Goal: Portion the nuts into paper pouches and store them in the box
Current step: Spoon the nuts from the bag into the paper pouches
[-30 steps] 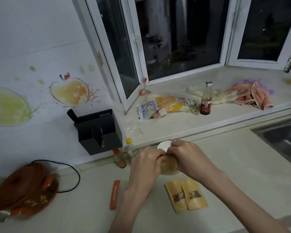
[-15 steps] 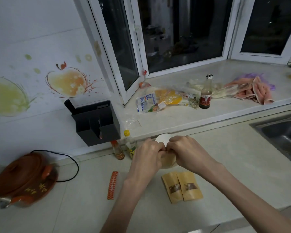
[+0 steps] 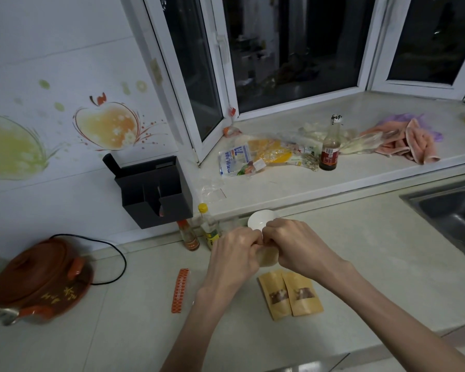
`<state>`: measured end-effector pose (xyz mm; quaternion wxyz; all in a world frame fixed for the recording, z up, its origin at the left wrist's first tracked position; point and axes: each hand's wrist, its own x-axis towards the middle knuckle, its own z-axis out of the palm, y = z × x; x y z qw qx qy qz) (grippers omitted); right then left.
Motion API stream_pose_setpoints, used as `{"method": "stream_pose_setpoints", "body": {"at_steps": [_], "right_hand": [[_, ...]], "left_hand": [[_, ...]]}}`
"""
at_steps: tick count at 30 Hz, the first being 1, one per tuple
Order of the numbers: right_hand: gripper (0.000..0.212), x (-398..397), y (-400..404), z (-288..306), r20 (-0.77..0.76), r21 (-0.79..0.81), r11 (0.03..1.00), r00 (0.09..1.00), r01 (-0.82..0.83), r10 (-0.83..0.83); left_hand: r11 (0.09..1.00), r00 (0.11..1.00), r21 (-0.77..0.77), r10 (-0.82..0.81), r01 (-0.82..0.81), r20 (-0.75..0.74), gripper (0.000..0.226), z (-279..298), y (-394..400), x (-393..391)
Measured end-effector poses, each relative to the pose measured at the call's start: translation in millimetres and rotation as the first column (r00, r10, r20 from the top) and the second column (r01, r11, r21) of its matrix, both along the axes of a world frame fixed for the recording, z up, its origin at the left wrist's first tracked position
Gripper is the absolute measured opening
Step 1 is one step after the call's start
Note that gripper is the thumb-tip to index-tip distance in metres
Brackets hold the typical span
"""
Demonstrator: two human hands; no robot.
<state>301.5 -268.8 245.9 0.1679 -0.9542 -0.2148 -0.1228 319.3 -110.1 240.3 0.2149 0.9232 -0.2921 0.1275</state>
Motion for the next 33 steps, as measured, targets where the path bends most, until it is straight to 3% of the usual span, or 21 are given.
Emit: {"method": "stream_pose_setpoints", "body": {"at_steps": [12,25,30,33], "right_hand": [[0.020,8,-9,-15,-0.089,0.015,0.993,0.989,0.117,-0.115],[0.021,7,-11,-26,-0.143,0.114,0.990,0.988,0.084,-0.067],[0.017,5,-7,-42,-0.117,0.252,0.962,0.990,0.107,-0.079],[0.017,6,-5,-56,-0.153,0.323,0.934,0.982,0.153,-0.108]], "left_hand": [[0.993,0.983,-0.117,-0.003,-0.018,-0.183,0.004,-10,9,15],[0.996,0.997,-0.091,-0.028,0.021,-0.072,0.009,-23,21,10],[0.980,0.999,-0.196,0.018,-0.023,-0.028,0.010,-39,26,4],[0.950,0.993,-0.295,0.078,-0.102,-0.091,0.007,-53,30,1]]}}
